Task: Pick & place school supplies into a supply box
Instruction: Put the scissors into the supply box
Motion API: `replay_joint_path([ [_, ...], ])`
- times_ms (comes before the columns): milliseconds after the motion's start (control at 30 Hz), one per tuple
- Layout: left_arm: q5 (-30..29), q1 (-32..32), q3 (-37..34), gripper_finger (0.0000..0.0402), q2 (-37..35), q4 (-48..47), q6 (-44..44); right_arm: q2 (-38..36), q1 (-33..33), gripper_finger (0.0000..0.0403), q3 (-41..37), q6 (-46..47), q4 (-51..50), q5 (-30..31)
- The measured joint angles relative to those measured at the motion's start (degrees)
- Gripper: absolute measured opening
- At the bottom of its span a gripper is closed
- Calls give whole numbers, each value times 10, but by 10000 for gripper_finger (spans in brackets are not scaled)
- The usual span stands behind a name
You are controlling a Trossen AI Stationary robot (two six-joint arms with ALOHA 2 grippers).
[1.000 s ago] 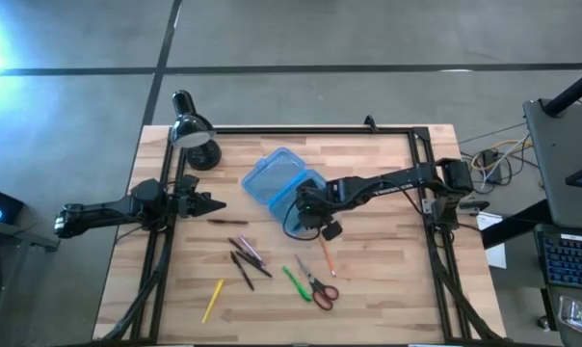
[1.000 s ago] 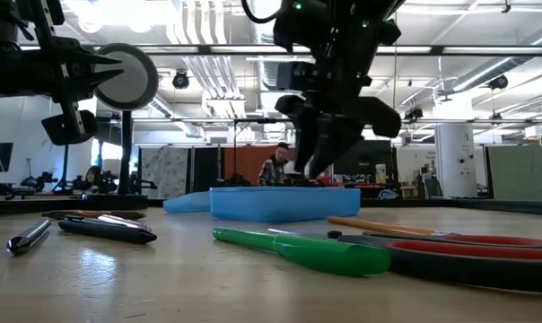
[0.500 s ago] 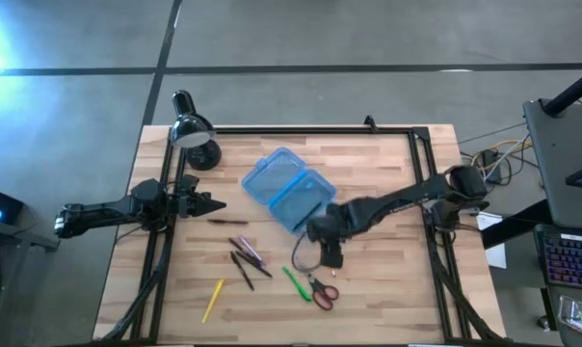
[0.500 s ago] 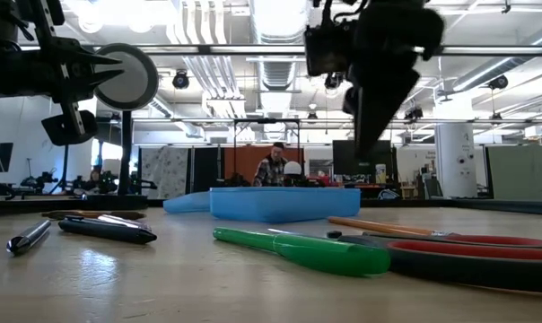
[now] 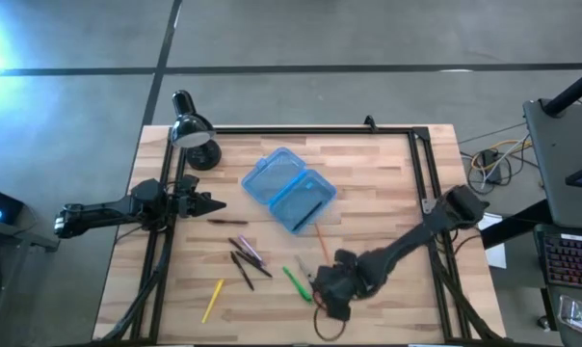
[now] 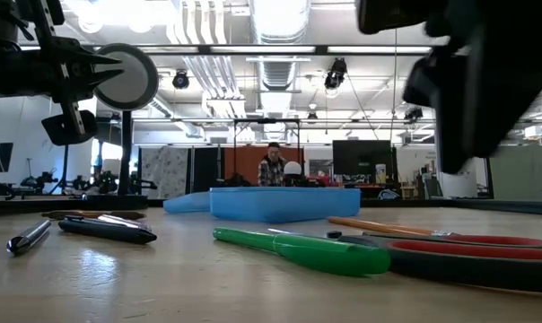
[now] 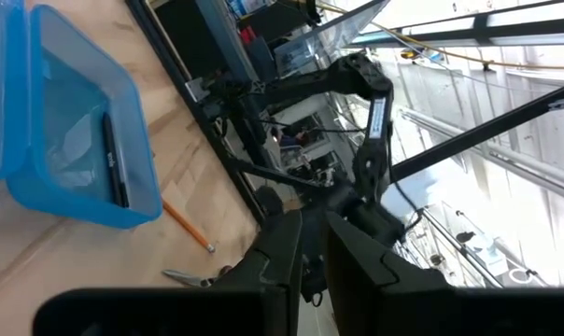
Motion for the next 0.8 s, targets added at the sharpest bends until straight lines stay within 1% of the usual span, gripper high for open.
replay_joint_path([
  [67,0,0,0,28,0,-1,0,20,13,169,11,24,4,7],
  [200,0,0,0,28,0,-1,0,68,32,162,31,83,4,39],
  [433,0,0,0,28,0,-1,0,131,36,150,78,181,-14,58],
  [633,0,0,0,28,0,-1,0,142,36,135,82,260,-27,73],
  [800,0,0,0,28,0,-1,0,142,35,107,70,285,-33,70],
])
